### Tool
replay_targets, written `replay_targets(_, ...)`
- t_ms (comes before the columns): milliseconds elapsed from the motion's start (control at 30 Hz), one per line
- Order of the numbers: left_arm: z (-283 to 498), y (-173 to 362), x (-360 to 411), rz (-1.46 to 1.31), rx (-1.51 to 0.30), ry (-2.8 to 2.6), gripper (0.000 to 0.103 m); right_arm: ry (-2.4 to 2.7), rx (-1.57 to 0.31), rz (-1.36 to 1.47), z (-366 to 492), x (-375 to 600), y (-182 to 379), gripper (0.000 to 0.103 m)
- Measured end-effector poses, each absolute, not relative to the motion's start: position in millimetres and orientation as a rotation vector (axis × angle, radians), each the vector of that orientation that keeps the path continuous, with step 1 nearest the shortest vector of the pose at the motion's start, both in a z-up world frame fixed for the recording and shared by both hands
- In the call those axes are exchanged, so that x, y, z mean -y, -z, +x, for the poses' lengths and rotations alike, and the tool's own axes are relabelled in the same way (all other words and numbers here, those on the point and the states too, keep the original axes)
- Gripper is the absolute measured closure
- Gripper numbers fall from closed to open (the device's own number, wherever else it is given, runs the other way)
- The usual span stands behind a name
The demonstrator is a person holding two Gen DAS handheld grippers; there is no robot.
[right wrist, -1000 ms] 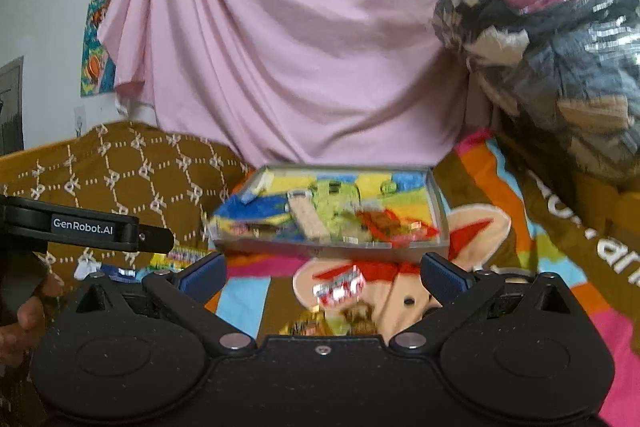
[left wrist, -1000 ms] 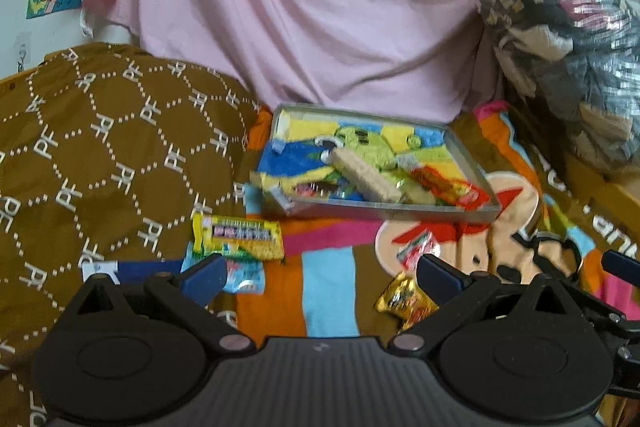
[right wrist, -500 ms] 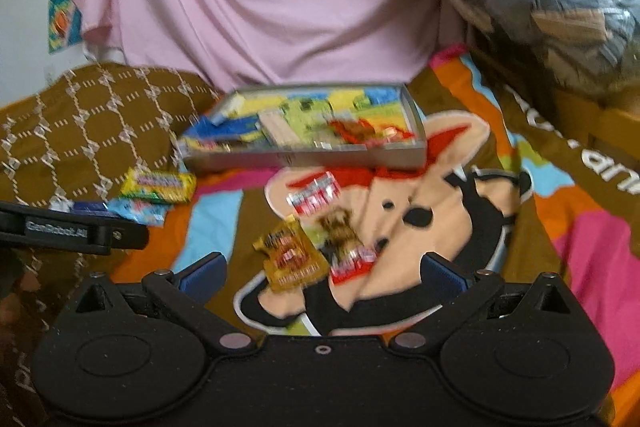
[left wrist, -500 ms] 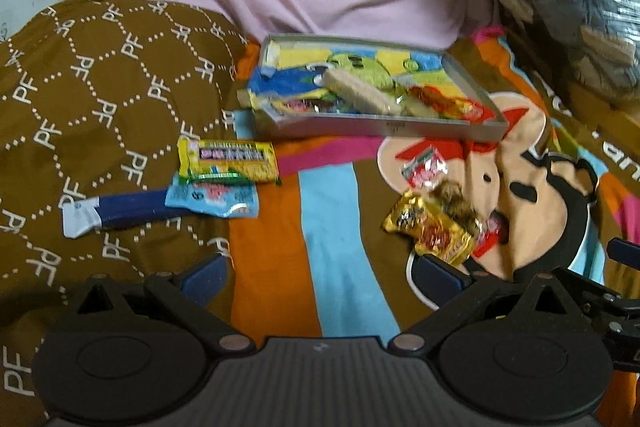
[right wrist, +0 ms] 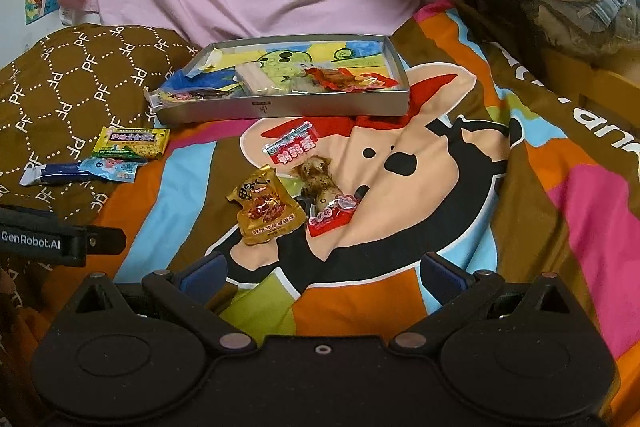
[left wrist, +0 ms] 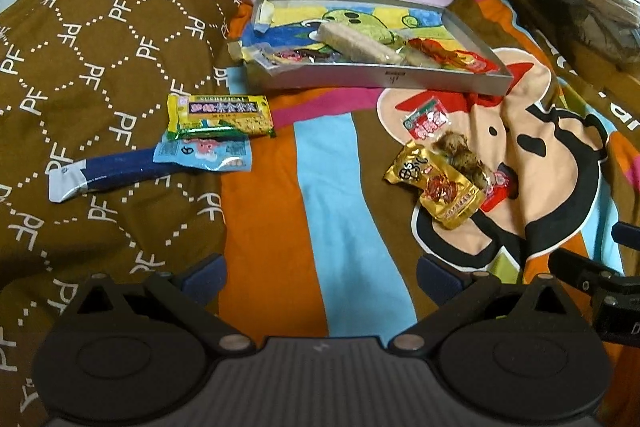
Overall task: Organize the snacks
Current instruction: 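Withdraw both grippers from the tray toward the gold pouch and quail-egg pack, then grasp the gold pouch with the left gripper while the right gripper grasps the quail-egg pack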
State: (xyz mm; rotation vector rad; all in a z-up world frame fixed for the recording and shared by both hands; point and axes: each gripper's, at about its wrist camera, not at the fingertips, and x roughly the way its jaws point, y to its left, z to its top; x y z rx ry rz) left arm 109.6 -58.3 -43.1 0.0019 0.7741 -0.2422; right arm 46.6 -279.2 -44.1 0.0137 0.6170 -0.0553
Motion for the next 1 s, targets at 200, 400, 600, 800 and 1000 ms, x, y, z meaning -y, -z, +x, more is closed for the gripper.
replay_targets(200, 108.4, 45.6, 59.7, 0.006, -0.784, 0.252, 0.000, 0.059, -0.617, 0.020, 46.8, 281.6, 44.0, 0.001)
replay_targets(400, 108.5, 48.1, 61.9, 0.012, -0.793, 0.260, 0.000, 0.061, -0.624, 0.014, 48.7, 283.9, 45.5, 0.001)
replay_targets(600, 113.6, 46.2, 65.0, 0.025, -0.792, 0.276, 0.000, 0.018, -0.593, -0.017, 50.1, 291.7, 48.1, 0.001)
replay_targets(800, 133.5, 49.1, 78.7, 0.022, -0.813, 0.281, 0.000, 0.014, -0.577, -0.073, 73.9, 305.0, 49.7, 0.001)
replay_targets(1000, 162.0, 48.9, 100.6, -0.013, -0.823, 0.298, 0.000, 0.025, -0.577, -0.099, 99.8, 316.1, 49.8, 0.001)
